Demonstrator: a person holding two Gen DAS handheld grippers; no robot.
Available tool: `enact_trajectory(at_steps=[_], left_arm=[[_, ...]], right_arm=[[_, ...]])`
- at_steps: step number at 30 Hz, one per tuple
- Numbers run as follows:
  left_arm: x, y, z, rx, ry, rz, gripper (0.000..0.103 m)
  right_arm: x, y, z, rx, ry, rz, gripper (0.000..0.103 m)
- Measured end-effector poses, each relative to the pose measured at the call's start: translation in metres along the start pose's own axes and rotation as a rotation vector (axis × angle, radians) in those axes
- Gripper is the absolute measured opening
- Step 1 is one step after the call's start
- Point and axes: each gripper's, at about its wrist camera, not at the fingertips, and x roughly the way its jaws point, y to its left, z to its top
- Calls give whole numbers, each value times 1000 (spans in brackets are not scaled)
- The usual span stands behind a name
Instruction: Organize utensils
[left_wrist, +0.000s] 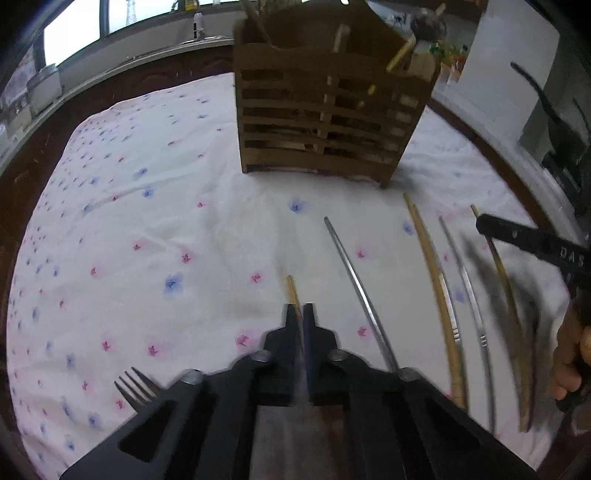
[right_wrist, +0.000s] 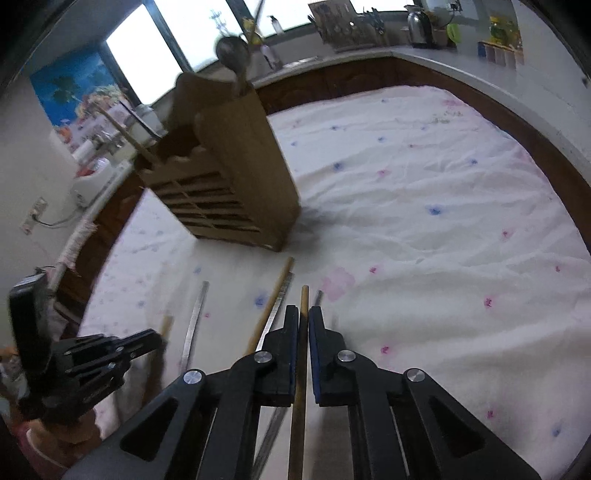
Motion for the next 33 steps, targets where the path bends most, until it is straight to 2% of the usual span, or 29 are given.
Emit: enact_trajectory(at_steps=[7,10,12,14,16,19,21,22,23,25,28,33], left_arm=[[-38,6,-2,-25,-80,-41,0],[-35,7,-5,-23,-47,-37,0],[-26,8,-6,-35,-13,-43,5],[-20,4,-7,-30,12,-30,25],[-10,-1,-6,-12,25,9,28],[6,-7,-4,6,64,34,28],[11,-14,-1,35,50,67,26],[13,-18,1,62,47,92,19],[16,-21,2,80,41,103,7],[16,-23,3,82,39,105,5],[4,-18,2,52,6,78,4],[-51,-6,-3,-28,-113,-14,3]], right_arm=[[-23,5,-2,-22,-39,21,5],[-20,6,-5,-25,-30,10,5],[-18,4,-8,-17,-19,11,5],[-20,5,-12,-13,-21,15,5],[-23,5,-15,-13,-23,18,5],[-27,5,-16,-10,-26,25,5],[-28,5,-16,-10,-31,23,5],[-29,6,-16,-9,-33,27,5],[-30,6,-16,-8,-34,32,5],[-33,8,-17,-10,-39,38,5],[-41,12,-16,-16,-55,52,5],[-64,22,-13,-30,-105,76,5]])
